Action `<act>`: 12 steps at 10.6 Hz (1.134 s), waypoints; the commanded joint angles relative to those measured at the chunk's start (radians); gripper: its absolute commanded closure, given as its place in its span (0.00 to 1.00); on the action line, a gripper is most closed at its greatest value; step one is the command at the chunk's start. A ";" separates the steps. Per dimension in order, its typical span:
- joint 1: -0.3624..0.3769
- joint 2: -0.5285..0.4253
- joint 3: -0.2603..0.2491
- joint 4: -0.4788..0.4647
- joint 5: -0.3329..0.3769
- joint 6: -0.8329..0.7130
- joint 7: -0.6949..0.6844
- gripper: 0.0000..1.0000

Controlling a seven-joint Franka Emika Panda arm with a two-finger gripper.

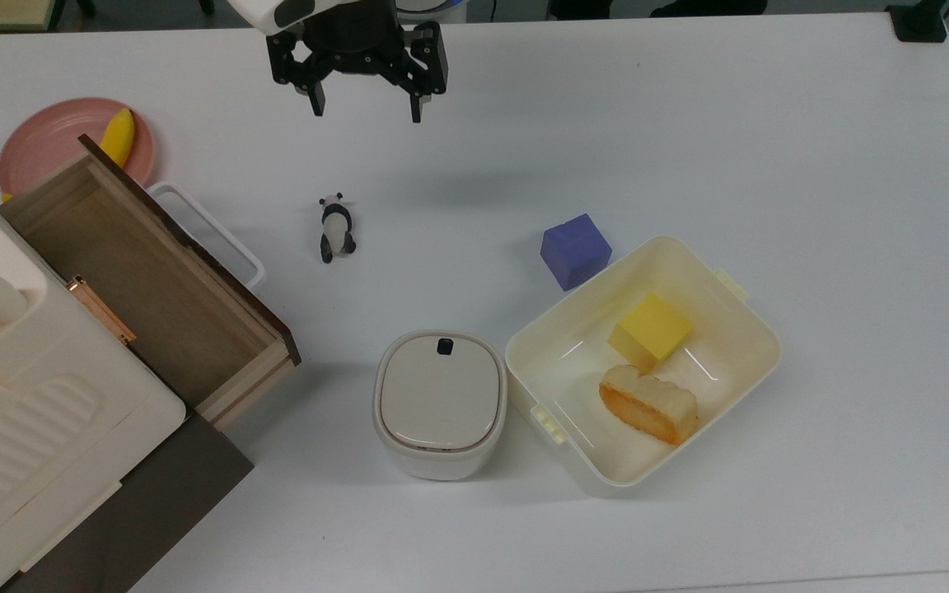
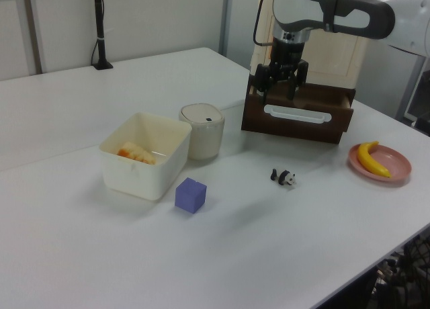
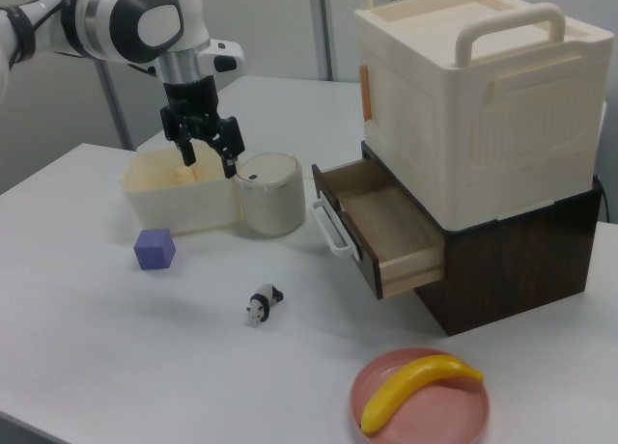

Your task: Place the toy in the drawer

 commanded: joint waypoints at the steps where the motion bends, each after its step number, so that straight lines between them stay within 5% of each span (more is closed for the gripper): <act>1: -0.014 -0.030 0.008 -0.013 0.016 -0.022 0.015 0.00; 12: -0.020 -0.031 0.008 -0.013 0.018 -0.022 -0.003 0.00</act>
